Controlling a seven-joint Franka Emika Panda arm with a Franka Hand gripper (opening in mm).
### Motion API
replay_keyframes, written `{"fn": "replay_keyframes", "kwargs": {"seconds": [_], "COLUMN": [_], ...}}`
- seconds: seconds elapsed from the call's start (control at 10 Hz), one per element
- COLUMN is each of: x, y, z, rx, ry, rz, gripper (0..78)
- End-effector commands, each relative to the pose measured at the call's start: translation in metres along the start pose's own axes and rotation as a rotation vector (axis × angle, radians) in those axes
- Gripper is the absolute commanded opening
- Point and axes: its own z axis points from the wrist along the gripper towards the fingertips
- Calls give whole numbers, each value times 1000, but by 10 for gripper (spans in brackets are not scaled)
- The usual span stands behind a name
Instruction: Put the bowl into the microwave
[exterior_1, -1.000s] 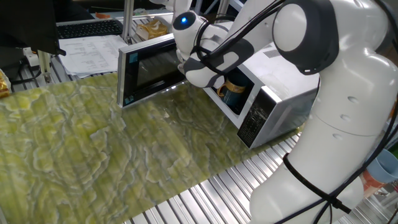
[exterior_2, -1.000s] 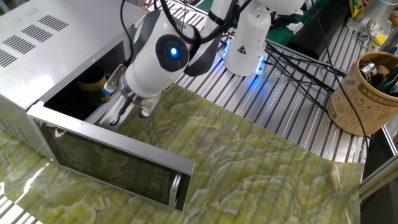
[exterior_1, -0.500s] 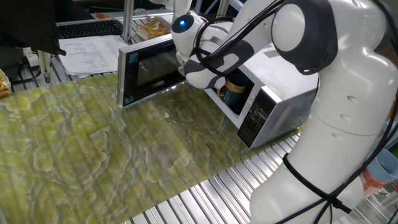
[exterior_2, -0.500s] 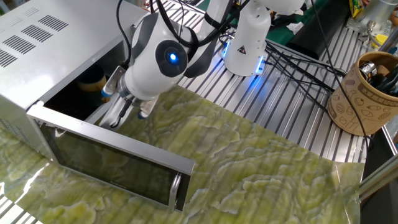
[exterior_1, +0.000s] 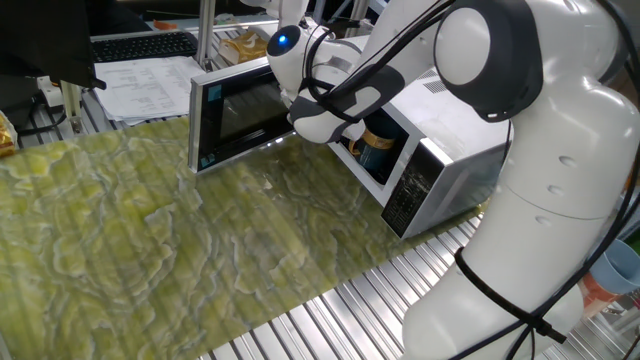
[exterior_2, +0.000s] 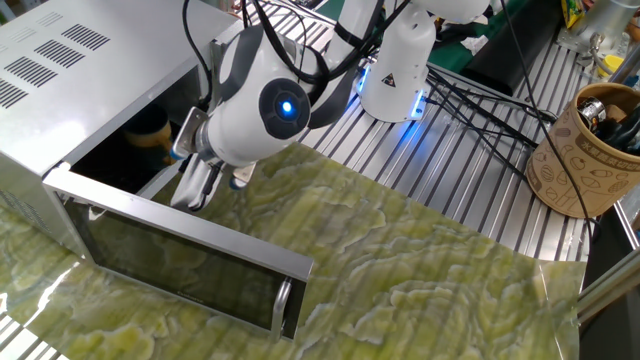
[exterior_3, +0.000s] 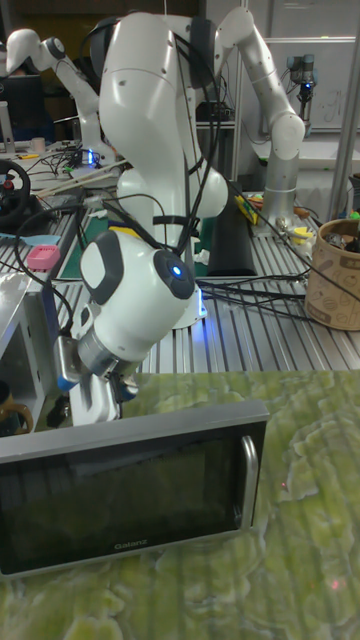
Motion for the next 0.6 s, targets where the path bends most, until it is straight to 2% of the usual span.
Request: {"fn": "replay_keyframes", "kwargs": {"seconds": [0.1, 0.6], "x": [-4, -5], "y": [0, 0], "z": [5, 4], "rx": [2, 20], "ry": [-11, -25], "rz": [-35, -254], "gripper": [11, 11]}}
